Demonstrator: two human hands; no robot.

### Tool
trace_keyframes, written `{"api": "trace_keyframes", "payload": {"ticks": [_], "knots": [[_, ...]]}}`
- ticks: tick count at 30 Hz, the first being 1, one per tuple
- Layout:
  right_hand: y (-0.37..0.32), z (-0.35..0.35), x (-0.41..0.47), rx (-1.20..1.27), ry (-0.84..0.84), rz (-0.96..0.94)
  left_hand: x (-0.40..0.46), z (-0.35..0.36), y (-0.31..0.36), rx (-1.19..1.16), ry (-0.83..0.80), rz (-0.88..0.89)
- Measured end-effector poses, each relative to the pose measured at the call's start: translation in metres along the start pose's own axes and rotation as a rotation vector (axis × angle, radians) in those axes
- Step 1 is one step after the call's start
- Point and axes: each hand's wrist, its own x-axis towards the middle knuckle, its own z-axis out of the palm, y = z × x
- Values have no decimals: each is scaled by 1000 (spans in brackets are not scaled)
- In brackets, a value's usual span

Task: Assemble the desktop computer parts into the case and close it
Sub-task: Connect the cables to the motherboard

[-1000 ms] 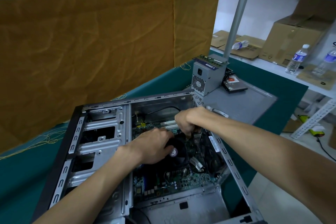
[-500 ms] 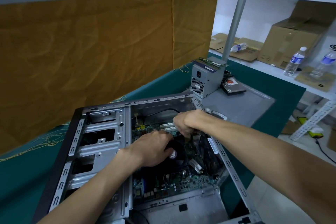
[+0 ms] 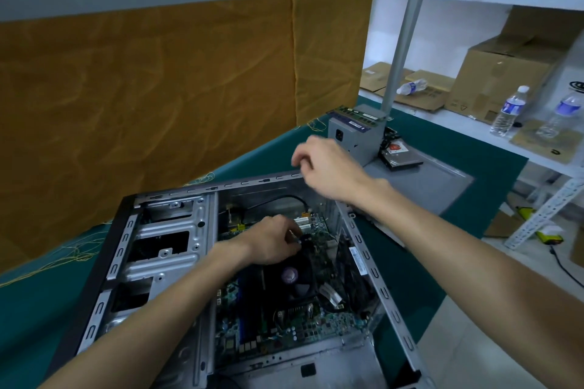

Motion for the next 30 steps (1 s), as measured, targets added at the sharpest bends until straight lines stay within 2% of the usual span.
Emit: {"api": "trace_keyframes", "payload": {"ticks": [2,6,10,15,30], "knots": [[16,-2,5,13,80,114,15,-4,6,-15,-71,23],[35,17,2,50,-103,227,40,-14,16,-9,-157,37],[42,30,1,138,-57,280,54,-6,18,29,-199,50],[45,36,7,108,-21,273,67,5,19,91,-126,85],[49,48,8,84,8,274,76,17,20,81,-127,41]]}}
